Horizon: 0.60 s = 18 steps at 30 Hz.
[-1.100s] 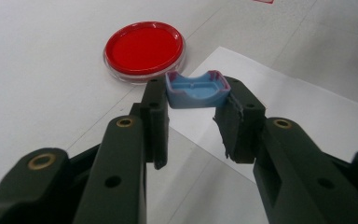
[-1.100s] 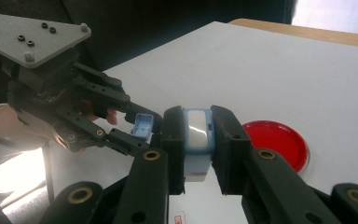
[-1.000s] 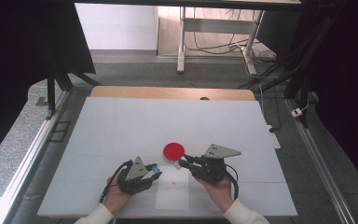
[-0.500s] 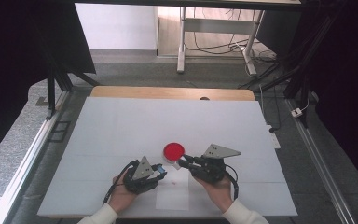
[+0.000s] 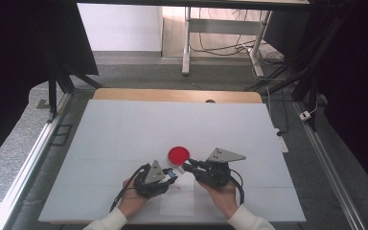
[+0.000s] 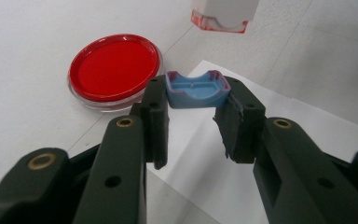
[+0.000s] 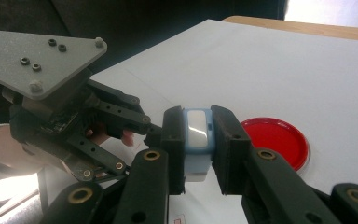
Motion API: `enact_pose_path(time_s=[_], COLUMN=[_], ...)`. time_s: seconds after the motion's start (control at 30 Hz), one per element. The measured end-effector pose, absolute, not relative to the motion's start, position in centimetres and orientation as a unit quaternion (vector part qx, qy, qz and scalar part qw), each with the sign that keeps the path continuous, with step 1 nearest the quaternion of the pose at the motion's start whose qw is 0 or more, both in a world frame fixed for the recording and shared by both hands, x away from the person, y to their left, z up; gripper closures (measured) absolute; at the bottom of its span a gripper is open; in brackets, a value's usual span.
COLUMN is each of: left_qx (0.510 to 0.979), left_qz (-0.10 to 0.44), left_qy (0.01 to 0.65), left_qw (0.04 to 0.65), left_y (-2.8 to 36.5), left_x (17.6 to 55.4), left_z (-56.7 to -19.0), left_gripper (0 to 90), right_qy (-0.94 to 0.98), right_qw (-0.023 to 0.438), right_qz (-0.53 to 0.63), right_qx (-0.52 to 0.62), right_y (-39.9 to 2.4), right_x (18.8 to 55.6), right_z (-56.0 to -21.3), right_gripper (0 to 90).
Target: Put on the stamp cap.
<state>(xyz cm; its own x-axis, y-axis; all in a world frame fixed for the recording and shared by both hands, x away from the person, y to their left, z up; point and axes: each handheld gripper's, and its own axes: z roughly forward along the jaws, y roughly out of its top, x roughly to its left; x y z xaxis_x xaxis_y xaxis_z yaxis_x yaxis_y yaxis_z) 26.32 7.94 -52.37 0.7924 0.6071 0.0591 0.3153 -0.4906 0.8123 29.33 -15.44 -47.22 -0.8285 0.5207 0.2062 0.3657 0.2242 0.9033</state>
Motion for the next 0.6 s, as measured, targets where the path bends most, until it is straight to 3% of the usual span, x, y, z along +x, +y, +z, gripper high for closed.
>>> enact_pose_path(time_s=[0.6], left_qx=[0.848], left_qz=[0.171], left_qy=[0.268], left_qw=[0.424], left_y=[6.8], left_x=[26.6], left_z=[-52.5], left_gripper=[64.7], right_qy=[0.781], right_qw=[0.069], right_qz=[0.553], right_qx=[0.281], right_y=[-15.0], right_x=[29.2], right_z=[-47.4], right_gripper=[75.1])
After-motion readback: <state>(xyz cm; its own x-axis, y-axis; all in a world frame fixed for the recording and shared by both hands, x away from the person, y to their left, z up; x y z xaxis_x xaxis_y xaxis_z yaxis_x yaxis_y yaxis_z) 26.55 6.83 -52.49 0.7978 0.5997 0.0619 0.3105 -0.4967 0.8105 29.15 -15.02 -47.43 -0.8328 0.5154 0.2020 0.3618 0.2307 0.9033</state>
